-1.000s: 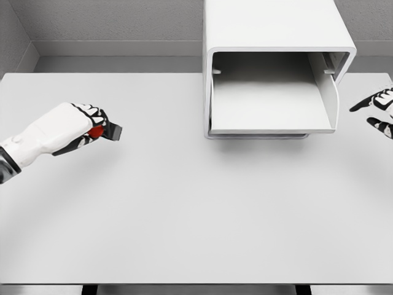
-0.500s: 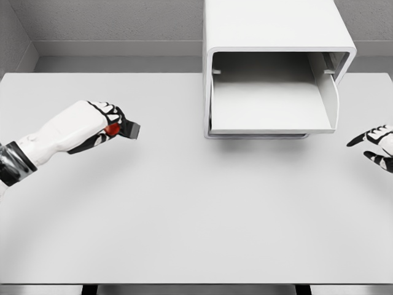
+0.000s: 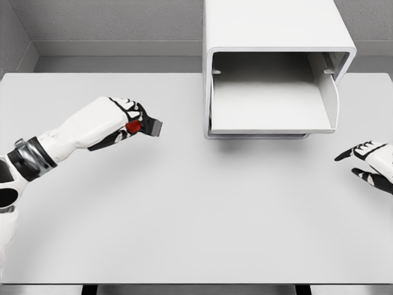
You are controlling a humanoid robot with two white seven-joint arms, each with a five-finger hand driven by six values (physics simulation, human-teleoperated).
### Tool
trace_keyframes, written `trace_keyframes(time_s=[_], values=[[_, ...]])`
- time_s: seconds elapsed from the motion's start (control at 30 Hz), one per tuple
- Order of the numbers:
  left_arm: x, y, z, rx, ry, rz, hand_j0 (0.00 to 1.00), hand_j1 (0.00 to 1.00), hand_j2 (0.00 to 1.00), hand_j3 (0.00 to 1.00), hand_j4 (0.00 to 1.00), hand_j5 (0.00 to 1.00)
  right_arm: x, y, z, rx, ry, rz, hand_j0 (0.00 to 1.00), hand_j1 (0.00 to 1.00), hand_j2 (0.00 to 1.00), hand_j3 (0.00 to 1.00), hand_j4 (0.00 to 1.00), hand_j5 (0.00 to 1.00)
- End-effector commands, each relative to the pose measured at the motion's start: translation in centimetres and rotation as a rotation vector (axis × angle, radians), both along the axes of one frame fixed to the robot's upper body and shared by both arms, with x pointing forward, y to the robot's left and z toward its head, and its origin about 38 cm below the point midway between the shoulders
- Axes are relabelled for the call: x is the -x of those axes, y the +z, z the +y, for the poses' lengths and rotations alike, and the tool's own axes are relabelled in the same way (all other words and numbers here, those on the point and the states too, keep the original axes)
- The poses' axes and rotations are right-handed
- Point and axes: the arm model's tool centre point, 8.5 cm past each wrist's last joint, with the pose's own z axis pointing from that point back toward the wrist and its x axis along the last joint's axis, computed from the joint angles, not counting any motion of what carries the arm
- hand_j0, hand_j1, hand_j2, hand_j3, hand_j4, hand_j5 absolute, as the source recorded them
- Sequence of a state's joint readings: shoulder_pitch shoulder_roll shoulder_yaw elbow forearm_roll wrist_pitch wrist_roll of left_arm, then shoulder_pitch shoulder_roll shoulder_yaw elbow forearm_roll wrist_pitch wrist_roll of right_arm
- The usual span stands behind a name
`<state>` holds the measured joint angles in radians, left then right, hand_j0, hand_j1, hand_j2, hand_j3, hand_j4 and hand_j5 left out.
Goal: Slide open multi-storey tabletop storage cabinets and put open load switch and slide close multi-storey tabletop storage cabinets
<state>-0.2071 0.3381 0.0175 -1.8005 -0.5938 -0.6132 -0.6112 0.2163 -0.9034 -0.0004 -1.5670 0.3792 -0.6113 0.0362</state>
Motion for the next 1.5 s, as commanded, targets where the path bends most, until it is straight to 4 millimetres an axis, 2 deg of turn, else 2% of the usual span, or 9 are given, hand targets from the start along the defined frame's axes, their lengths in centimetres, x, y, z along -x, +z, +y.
trace_keyframes(time_s=[0.0,0.17,0.43,0.5,0.63,0.8,1.17,1.47], values=[[0.1,0.0,-0.3,0.023,-0.015,0.006,0.34,0.34,0.34,0.34,0.34,0.34,0.0,0.4,1.0,-0.021,0.022,-0.018,0.61,0.61,0.61,0.61,0.61,0.61],[0.1,0.4,-1.0,0.049,-0.048,0.006,0.34,0.34,0.34,0.34,0.34,0.34,0.4,0.8,2.0,-0.025,0.053,-0.026,0.61,0.61,0.61,0.61,0.61,0.61],[0.0,0.7,-1.6,0.059,-0.07,0.003,0.34,0.34,0.34,0.34,0.34,0.34,0.8,0.6,2.4,-0.034,0.061,-0.021,0.62,0.62,0.62,0.62,0.62,0.62],[-0.1,0.8,-3.1,0.077,-0.102,-0.002,0.34,0.34,0.34,0.34,0.34,0.34,1.3,0.6,2.8,-0.041,0.073,-0.018,0.62,0.62,0.62,0.62,0.62,0.62],[-0.2,1.1,-4.6,0.088,-0.136,-0.008,0.34,0.34,0.34,0.34,0.34,0.34,2.2,0.7,4.5,-0.067,0.113,-0.023,0.62,0.62,0.62,0.62,0.62,0.62],[-0.3,1.5,-5.3,0.1,-0.152,-0.018,0.35,0.35,0.35,0.35,0.35,0.35,2.7,0.7,5.6,-0.093,0.138,-0.022,0.61,0.61,0.61,0.61,0.61,0.61],[-0.2,2.0,-8.8,0.127,-0.235,-0.028,0.35,0.35,0.35,0.35,0.35,0.35,2.8,0.4,5.9,-0.12,0.128,-0.025,0.61,0.61,0.61,0.61,0.61,0.61],[-0.2,2.7,-10.5,0.134,-0.275,-0.043,0.35,0.35,0.35,0.35,0.35,0.35,2.8,0.4,5.9,-0.119,0.126,-0.025,0.61,0.61,0.61,0.61,0.61,0.61]])
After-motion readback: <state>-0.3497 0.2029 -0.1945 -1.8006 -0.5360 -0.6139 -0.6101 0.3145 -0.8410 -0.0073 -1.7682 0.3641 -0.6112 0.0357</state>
